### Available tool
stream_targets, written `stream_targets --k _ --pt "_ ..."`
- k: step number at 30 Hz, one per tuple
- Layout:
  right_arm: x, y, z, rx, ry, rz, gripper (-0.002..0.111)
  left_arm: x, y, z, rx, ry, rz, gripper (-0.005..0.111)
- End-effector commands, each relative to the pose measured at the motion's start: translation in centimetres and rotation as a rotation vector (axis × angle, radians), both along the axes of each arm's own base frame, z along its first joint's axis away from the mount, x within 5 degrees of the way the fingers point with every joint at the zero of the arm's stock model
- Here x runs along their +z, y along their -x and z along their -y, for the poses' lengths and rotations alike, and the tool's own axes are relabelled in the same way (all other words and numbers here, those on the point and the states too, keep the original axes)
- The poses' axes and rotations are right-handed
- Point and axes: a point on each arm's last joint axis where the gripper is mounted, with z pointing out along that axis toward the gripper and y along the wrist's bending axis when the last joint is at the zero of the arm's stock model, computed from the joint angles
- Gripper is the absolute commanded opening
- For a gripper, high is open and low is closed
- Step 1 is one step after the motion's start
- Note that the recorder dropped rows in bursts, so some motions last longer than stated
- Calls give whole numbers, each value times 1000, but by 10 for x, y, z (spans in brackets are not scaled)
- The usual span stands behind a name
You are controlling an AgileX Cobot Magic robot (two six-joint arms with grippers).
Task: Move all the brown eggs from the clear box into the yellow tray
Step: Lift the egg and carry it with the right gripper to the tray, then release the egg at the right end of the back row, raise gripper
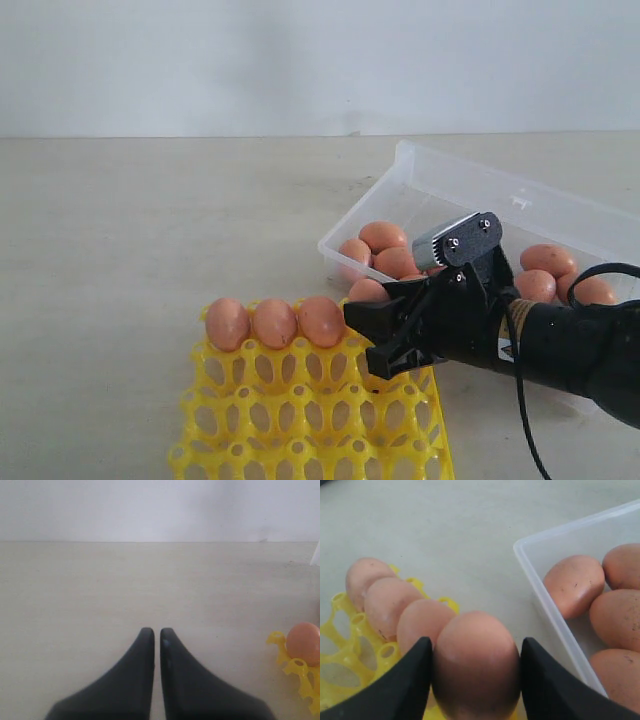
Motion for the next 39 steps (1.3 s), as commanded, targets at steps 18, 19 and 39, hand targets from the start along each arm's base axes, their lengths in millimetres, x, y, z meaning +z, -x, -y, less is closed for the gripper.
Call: stream_targets --k 18,19,39 --pt "-3 2 1 48 93 40 34 2 0 0 -1 15 15 4" --pt "-3 2 1 48 93 40 36 2 0 0 -1 15 15 4" --pt "-1 2 0 51 88 53 51 2 0 0 -1 15 15 4"
